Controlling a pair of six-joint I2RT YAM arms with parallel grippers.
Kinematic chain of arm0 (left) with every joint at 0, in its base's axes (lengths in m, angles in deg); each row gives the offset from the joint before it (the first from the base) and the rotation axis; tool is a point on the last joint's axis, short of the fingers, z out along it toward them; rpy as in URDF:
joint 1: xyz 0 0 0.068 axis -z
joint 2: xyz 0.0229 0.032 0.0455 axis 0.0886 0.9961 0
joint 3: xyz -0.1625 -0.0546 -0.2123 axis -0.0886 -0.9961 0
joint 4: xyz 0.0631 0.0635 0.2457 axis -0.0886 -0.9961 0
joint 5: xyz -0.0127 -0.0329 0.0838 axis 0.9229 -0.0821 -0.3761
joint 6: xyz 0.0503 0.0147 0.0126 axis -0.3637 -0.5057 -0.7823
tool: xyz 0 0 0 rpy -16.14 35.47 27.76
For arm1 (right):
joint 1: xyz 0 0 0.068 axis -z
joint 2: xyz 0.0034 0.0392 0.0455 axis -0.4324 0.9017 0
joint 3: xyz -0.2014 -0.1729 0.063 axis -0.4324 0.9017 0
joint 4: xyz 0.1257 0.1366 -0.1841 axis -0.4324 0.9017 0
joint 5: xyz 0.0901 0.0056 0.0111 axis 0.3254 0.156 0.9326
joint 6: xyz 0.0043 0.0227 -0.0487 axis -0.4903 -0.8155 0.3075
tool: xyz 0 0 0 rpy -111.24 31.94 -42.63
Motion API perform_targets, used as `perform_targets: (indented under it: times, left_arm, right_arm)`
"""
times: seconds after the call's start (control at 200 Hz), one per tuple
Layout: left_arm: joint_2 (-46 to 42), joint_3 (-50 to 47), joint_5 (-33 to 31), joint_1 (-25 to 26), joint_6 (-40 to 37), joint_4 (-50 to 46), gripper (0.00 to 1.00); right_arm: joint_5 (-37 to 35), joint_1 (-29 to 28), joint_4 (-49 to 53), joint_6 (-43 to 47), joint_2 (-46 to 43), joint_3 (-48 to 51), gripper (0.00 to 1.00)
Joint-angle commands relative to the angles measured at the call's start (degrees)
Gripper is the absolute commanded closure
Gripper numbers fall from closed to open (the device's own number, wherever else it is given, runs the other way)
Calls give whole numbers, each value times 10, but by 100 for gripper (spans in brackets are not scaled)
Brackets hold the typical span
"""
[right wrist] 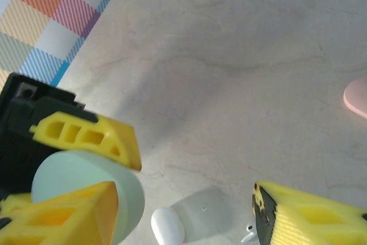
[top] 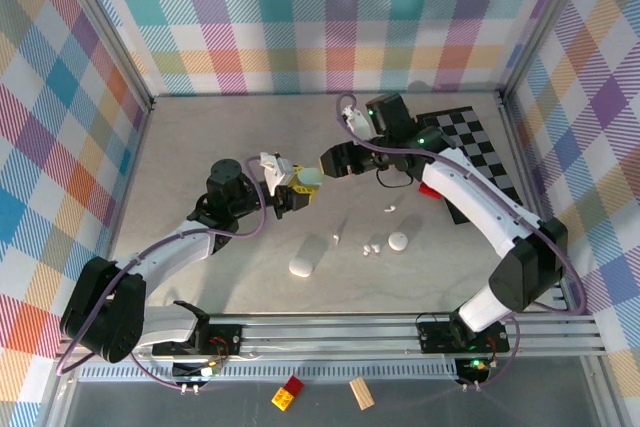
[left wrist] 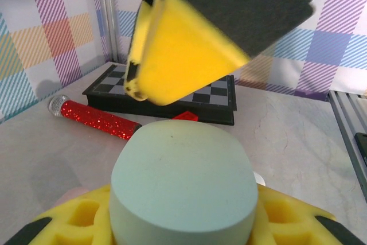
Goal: Insert the wireless bluetooth earbuds into the charging case
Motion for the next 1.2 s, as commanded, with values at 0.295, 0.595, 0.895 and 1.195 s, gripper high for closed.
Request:
perform_targets:
  times: [0.295, 0.595, 0.895, 1.195]
  left_arm:
    - [17, 8, -30, 5, 48, 143, 75]
    - [36, 17, -22, 5, 68, 184, 75]
    - [30, 15, -10, 5, 57, 168, 74]
    - [18, 17, -10, 5, 43, 145, 74]
  right_arm:
    - [300, 49, -244, -290, -27, 118, 28]
    - [347, 31, -349, -383, 3, 138, 33]
    - [334, 25, -412, -424, 15, 139, 45]
    - [330, 26, -408, -411, 18, 142, 75]
